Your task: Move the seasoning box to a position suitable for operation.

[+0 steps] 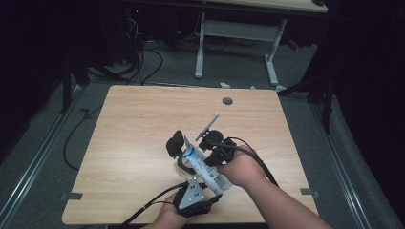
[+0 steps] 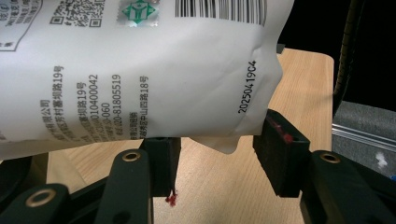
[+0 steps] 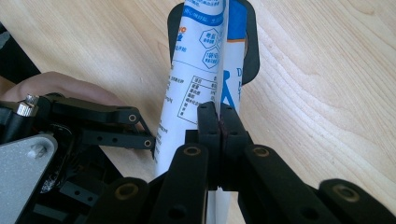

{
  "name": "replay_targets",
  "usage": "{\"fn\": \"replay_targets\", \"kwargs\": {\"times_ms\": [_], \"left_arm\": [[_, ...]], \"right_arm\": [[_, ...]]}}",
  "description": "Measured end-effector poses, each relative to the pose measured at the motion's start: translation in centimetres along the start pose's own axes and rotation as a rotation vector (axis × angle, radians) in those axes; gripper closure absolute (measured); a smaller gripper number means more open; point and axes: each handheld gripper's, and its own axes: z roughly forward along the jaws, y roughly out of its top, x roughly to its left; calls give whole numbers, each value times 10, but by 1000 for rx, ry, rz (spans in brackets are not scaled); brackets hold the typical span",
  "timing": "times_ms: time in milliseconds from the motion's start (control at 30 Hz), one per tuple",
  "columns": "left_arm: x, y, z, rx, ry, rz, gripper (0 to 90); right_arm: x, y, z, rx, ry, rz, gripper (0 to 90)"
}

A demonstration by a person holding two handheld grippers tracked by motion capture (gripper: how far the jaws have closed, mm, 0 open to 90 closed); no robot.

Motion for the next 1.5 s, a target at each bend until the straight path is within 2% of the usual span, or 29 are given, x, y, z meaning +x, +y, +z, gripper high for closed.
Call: {"fn": "replay_targets", "kwargs": {"times_ms": [800,1500], "left_arm": [[0,4,0,-14,-6,-20,527],[-2,5,-1,-33,-5,-13,529]], "right_arm": [[0,5,0,4,-13,-9,900],[2,6,-4,1,-45,-16,900]]}}
